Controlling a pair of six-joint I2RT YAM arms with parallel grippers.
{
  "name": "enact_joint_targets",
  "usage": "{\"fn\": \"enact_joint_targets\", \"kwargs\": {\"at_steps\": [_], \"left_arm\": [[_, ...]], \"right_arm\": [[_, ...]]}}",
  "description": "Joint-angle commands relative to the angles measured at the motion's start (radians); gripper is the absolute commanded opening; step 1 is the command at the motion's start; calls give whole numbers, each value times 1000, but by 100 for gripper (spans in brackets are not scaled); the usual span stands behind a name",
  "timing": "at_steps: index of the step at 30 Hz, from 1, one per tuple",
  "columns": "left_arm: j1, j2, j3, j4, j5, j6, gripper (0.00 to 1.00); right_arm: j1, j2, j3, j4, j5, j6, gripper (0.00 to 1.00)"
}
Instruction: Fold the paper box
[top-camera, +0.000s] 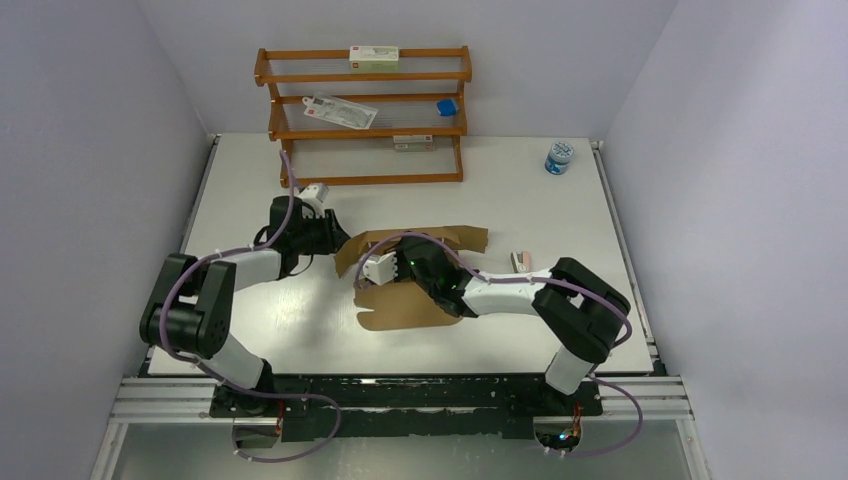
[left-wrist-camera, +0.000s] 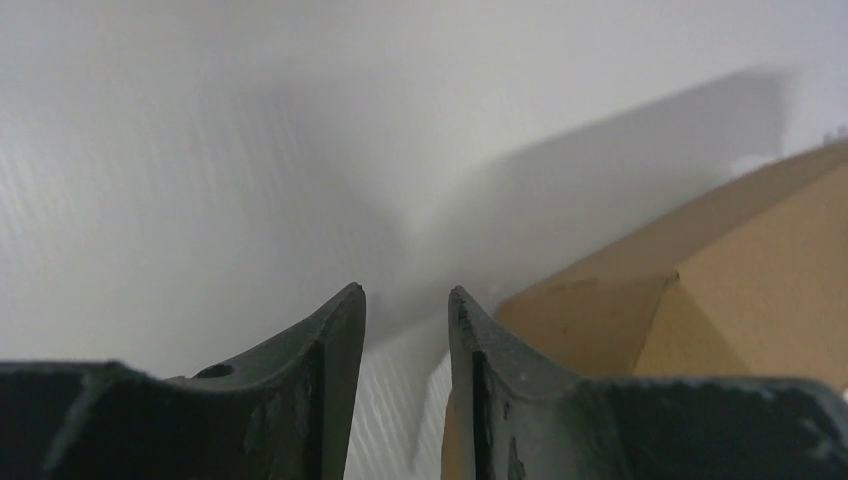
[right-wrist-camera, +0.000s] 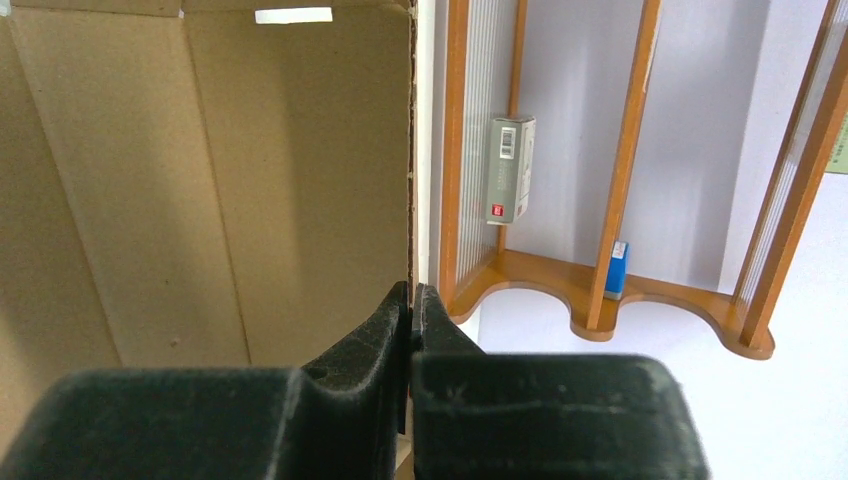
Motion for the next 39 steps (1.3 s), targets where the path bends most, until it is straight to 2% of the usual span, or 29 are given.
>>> {"fn": "enact_joint_targets", "kwargs": {"at_steps": [1, 13, 21, 39], "left_arm": [[-36, -64, -49, 26, 77, 2, 41], [-212, -162, -127, 23, -62, -39, 39], [-243, -262, -273, 175, -116, -75, 40], [-320, -385, -467, 437, -169, -57, 43]], "right_arm": [[-2, 21, -19, 72, 23, -29, 2], [10, 16, -78, 108, 53, -8, 3], [20, -15, -96, 80, 40, 33, 3], [119, -25, -170, 102, 130, 35, 4]]}}
